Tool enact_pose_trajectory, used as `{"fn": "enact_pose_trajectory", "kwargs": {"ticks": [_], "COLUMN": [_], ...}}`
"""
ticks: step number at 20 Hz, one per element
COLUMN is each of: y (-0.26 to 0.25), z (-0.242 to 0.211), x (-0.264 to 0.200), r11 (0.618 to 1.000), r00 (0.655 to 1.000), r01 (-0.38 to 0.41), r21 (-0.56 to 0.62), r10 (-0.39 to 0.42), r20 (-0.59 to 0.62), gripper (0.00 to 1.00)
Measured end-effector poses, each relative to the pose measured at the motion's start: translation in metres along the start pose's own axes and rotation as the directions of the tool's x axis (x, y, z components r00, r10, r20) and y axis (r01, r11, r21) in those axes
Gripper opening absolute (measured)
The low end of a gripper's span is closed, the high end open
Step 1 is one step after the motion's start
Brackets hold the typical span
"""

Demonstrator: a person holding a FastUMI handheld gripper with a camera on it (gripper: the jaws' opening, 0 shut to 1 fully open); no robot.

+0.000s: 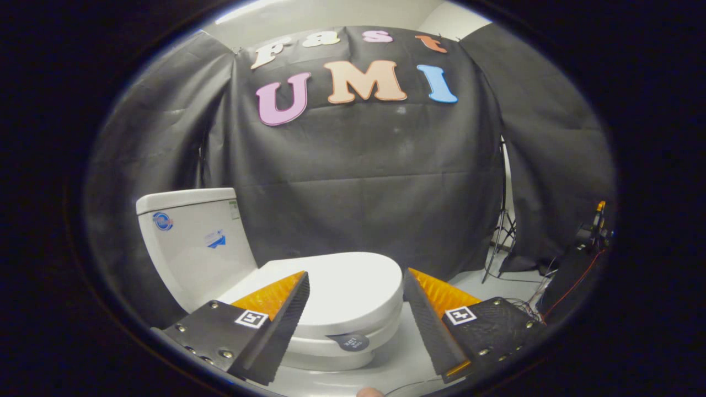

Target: Open the toilet lid.

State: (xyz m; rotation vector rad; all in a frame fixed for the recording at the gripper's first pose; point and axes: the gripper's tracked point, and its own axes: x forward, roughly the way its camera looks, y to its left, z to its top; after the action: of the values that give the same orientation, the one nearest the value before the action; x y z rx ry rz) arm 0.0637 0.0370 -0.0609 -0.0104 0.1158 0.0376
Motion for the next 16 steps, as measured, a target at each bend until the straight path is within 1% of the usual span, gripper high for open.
{"fn": "enact_pose_trajectory", "kwargs": {"ticks": [2, 4, 8, 9, 11, 14, 16], "y": [0.003, 0.004, -0.007, -0.008, -0.009, -0.009, -0.009], "z": [-0.01, -0.03, -0.066, -0.075, -0.095, -0.126, -0.142], "x": [0.007, 0.015, 0.024, 0.027, 0.029, 0.025, 0.026], "r11": [0.999, 0.996, 0.979, 0.972, 0.953, 0.913, 0.892], "r00": [0.999, 0.996, 0.981, 0.974, 0.953, 0.906, 0.885], "r01": [-0.001, 0.003, 0.064, 0.074, 0.107, 0.171, 0.205], "r21": [0.033, 0.084, 0.192, 0.222, 0.284, 0.371, 0.403], "r10": [0.002, 0.004, -0.026, -0.023, -0.018, 0.002, 0.006], "r20": [-0.032, -0.087, -0.194, -0.226, -0.301, -0.423, -0.465], "gripper": [1.0, 1.0, 1.0, 1.0, 1.0, 1.0, 1.0]}}
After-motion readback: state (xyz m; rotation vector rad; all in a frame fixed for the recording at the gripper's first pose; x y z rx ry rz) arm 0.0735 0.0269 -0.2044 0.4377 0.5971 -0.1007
